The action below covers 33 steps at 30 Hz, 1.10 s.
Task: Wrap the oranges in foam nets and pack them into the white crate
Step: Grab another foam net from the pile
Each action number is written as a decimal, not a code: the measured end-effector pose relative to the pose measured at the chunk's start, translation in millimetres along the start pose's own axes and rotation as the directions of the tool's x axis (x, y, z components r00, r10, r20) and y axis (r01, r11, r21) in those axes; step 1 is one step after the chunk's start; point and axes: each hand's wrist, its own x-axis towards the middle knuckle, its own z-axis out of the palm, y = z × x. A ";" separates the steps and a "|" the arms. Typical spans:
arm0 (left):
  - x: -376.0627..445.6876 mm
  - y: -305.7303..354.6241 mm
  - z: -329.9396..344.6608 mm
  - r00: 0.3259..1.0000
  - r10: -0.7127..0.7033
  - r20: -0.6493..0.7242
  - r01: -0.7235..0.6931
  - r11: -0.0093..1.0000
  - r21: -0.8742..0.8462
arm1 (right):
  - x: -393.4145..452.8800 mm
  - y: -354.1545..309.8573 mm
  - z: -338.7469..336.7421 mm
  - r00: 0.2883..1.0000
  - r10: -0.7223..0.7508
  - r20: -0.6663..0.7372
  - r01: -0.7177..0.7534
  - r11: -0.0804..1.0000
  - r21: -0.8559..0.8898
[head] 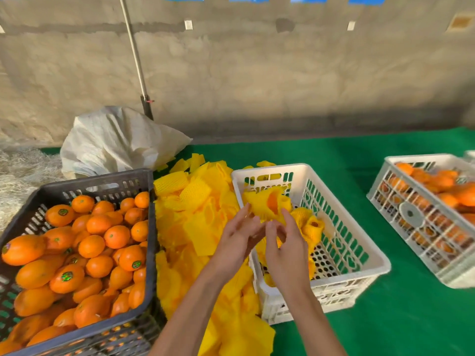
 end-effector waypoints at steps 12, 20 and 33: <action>-21.3 14.7 -68.2 0.959 0.202 -0.197 -0.118 0.921 0.371 | 2.8 6.5 57.0 0.950 -0.132 0.282 0.167 0.981 -0.102; -62.3 15.9 -147.8 0.883 0.281 -0.377 -0.076 0.876 0.476 | 22.4 2.7 126.9 0.867 -0.024 0.497 0.269 0.863 -0.428; -106.0 14.1 -253.7 0.757 0.040 -0.652 0.480 0.642 0.597 | -20.3 -70.1 147.7 0.905 -0.339 0.256 0.361 0.931 -0.045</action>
